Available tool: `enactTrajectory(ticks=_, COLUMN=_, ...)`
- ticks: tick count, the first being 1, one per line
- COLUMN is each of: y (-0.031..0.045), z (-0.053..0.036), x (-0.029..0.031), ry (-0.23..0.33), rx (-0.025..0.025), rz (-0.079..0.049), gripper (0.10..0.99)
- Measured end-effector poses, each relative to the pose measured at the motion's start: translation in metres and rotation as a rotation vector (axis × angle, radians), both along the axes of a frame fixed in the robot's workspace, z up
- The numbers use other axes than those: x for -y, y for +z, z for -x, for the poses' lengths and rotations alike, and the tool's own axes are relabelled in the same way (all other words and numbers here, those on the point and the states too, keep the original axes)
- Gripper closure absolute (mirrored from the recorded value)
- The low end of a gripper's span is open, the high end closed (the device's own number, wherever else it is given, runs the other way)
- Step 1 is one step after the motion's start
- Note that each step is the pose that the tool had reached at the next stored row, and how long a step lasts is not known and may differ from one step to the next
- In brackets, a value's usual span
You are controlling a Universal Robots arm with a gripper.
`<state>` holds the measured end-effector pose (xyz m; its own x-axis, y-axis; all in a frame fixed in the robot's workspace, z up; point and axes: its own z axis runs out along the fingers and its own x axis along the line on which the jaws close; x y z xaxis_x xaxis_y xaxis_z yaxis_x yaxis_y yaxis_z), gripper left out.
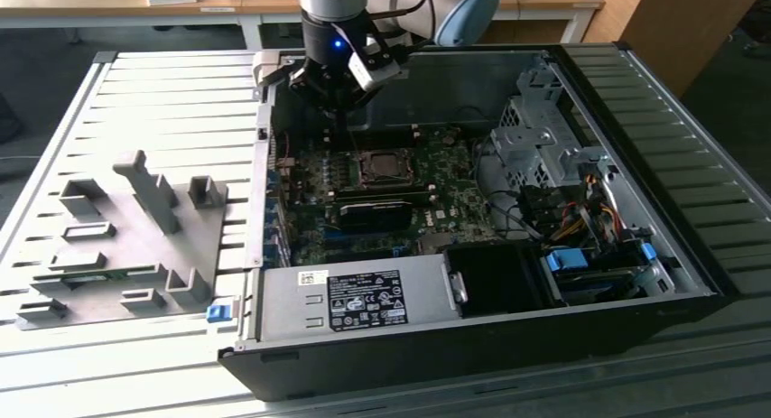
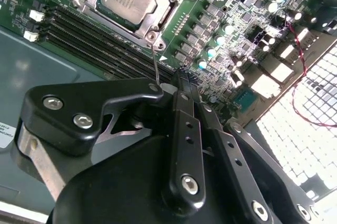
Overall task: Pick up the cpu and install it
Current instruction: 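Install the first cpu locking lever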
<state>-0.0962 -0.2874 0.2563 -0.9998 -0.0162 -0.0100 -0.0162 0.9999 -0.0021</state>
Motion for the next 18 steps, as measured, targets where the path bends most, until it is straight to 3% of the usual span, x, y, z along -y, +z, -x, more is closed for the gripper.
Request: enactTrajectory(ticks=18, y=-0.0003, z=-0.0045, x=0.0000, ry=0.000, rx=0.0000, rz=0.002, gripper=0.980)
